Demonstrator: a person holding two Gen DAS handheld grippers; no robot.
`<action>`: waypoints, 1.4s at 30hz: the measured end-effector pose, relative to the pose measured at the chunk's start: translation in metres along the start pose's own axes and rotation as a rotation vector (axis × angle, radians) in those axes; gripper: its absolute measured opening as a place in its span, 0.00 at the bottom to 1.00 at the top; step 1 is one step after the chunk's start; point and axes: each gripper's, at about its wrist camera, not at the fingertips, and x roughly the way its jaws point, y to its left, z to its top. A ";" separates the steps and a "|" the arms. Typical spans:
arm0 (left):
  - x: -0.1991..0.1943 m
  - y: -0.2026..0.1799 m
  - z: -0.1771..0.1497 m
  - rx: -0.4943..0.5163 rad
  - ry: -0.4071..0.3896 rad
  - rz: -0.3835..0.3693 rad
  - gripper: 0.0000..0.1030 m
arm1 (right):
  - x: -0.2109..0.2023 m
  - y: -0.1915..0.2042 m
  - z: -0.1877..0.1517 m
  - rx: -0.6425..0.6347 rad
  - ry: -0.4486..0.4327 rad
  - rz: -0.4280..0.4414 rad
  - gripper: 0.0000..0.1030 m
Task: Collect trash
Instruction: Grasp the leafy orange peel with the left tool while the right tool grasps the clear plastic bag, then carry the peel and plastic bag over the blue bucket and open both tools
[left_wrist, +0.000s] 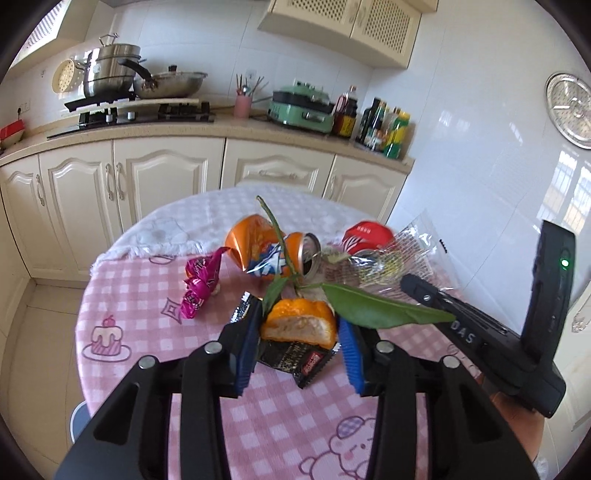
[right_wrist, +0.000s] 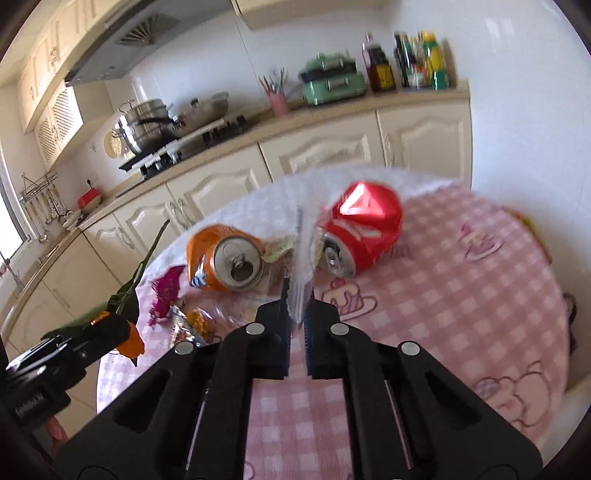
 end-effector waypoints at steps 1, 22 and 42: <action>-0.005 0.000 0.000 0.000 -0.008 0.000 0.38 | -0.010 0.004 0.001 -0.014 -0.026 -0.006 0.04; -0.141 0.071 -0.028 -0.110 -0.187 0.089 0.38 | -0.097 0.160 -0.011 -0.279 -0.224 0.189 0.04; -0.125 0.286 -0.159 -0.457 0.013 0.373 0.38 | 0.061 0.329 -0.179 -0.508 0.273 0.429 0.04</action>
